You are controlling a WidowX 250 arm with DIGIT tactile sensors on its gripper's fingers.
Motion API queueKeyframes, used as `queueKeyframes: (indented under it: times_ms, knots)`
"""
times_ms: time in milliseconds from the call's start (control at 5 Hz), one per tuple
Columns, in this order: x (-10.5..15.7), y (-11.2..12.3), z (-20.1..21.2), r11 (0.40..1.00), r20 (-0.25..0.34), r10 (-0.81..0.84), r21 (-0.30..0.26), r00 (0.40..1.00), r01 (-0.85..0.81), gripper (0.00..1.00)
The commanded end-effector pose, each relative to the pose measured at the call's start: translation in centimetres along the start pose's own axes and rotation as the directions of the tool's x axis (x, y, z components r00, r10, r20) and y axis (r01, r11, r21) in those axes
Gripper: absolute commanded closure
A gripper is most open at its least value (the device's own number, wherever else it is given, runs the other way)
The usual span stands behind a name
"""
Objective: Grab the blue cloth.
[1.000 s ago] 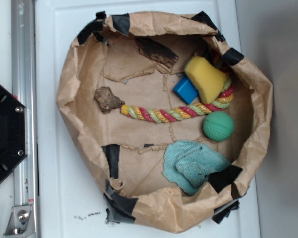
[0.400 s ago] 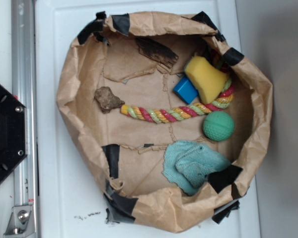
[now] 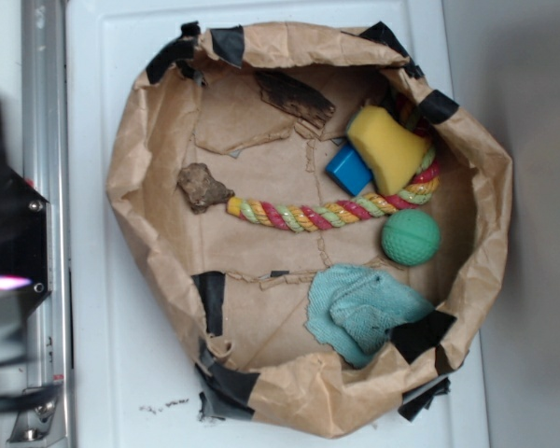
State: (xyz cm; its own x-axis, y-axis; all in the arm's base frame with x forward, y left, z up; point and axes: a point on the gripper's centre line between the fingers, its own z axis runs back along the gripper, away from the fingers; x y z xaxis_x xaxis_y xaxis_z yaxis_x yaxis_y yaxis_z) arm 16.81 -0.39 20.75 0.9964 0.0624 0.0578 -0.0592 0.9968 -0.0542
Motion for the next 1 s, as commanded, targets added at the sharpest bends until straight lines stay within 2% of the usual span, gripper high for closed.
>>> queueKeyframes:
  times_ms: [0,200,400,600,800]
  knots:
    - [9.8,-0.7,-3.9,0.992,0.136,-0.126,0.016,0.983,0.125,0.00]
    - [10.6,-2.7,-7.2,0.953,0.108,-0.300,-0.006,0.948,0.303,0.00]
    - [9.9,-4.9,-9.6,0.919,0.085,-0.392,-0.008,0.916,0.394,0.00]
    - [9.5,-5.7,-11.8,0.891,0.081,-0.451,-0.016,0.889,0.454,0.00]
    - [9.6,-6.0,-13.9,0.881,0.030,-0.472,0.050,0.881,0.471,0.00]
